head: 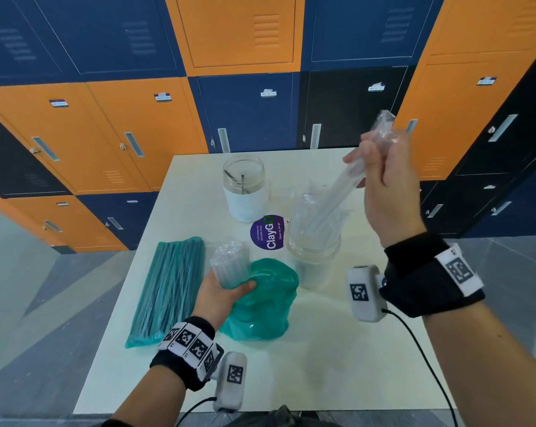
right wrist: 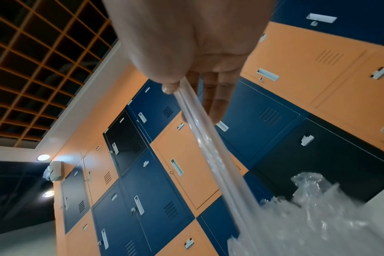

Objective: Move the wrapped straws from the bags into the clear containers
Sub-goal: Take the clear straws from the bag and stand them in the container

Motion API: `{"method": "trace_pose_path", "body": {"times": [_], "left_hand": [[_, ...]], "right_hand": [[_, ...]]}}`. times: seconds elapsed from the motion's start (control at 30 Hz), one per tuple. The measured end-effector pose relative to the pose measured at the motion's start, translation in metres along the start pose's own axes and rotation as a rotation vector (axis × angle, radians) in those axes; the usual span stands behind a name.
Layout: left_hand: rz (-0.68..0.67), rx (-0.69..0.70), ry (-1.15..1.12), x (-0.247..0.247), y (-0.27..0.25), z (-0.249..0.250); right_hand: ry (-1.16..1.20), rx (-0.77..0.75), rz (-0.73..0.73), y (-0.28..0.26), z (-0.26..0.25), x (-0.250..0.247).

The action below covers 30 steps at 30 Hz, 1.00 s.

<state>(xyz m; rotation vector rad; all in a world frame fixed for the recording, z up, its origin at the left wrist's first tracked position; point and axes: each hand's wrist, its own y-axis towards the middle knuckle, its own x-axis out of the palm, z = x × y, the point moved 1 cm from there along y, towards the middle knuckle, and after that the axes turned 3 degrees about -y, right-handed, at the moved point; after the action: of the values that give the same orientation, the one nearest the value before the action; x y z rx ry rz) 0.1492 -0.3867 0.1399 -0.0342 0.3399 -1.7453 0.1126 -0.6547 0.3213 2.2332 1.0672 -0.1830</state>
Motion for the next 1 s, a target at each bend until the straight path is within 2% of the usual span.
{"method": "trace_pose_path", "body": {"times": [0.07, 0.13, 0.23, 0.3, 0.37, 0.5, 0.7, 0.83, 0.9, 1.0], "left_hand": [[-0.001, 0.004, 0.006, 0.0, 0.0, 0.0], [-0.005, 0.011, 0.014, 0.001, 0.0, 0.001], [-0.001, 0.018, 0.02, 0.001, 0.0, 0.003], [0.003, 0.011, 0.014, 0.001, 0.0, 0.004], [0.003, 0.008, 0.011, 0.001, 0.001, 0.003], [-0.002, 0.012, 0.017, -0.001, 0.002, 0.0], [0.0, 0.001, -0.002, -0.001, 0.001, 0.0], [-0.013, -0.004, -0.019, -0.001, -0.001, 0.002], [-0.011, 0.004, -0.022, -0.001, -0.002, 0.004], [-0.019, 0.006, -0.03, 0.001, -0.005, 0.009]], "right_hand": [[-0.022, -0.007, -0.055, -0.007, 0.004, 0.007], [-0.076, 0.009, -0.176, -0.017, 0.018, 0.021], [-0.329, 0.062, -0.362, -0.033, 0.048, 0.042], [-0.471, 0.066, -0.42, -0.04, 0.06, 0.05], [-0.477, 0.057, -0.426, -0.043, 0.06, 0.054], [-0.414, -0.034, -0.317, -0.04, 0.051, 0.057], [-0.654, -0.206, -0.24, -0.058, 0.07, 0.071], [-0.752, -0.245, -0.22, -0.059, 0.066, 0.073], [-0.71, -0.227, -0.225, -0.062, 0.054, 0.072], [-0.426, -0.18, -0.331, -0.075, 0.037, 0.078]]}}
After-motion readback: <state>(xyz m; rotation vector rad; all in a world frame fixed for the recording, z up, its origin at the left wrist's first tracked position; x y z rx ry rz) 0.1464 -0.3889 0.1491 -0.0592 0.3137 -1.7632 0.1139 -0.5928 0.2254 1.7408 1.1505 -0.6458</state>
